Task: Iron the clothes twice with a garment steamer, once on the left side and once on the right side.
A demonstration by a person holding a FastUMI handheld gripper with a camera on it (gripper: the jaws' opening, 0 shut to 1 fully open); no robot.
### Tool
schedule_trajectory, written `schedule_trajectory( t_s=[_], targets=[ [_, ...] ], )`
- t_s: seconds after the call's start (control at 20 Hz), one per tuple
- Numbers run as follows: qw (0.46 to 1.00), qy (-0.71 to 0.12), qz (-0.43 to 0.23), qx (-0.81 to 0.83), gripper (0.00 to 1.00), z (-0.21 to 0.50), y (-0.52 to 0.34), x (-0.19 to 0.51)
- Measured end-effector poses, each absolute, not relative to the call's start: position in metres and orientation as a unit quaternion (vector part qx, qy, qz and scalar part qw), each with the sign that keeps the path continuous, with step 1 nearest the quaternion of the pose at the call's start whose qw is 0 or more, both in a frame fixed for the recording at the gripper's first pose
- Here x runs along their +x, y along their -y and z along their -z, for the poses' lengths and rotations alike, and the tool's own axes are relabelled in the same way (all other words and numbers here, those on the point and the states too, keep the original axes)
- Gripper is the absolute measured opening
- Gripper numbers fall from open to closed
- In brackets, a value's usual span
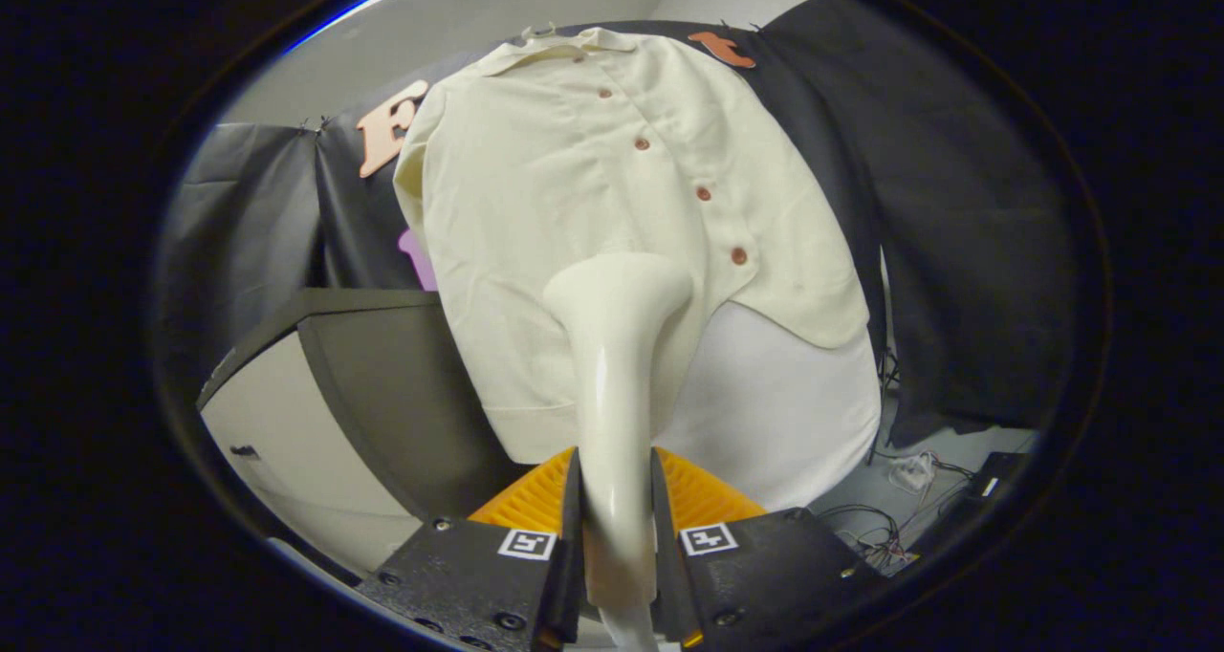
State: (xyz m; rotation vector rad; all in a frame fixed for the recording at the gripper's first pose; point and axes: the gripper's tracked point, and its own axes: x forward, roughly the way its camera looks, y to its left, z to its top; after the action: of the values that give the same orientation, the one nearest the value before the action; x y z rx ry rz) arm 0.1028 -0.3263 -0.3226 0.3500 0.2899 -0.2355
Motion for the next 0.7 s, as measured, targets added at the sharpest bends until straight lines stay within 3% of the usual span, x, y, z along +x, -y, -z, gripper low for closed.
schedule_trajectory(
  t_s=[0.35,0.7],
  targets=[
    [0.958,-0.173,0.121,0.196,0.33,0.363,0.326,0.076],
    [0.962,-0.171,0.118,0.178,0.33,0.341,0.324,0.052]
  ],
)
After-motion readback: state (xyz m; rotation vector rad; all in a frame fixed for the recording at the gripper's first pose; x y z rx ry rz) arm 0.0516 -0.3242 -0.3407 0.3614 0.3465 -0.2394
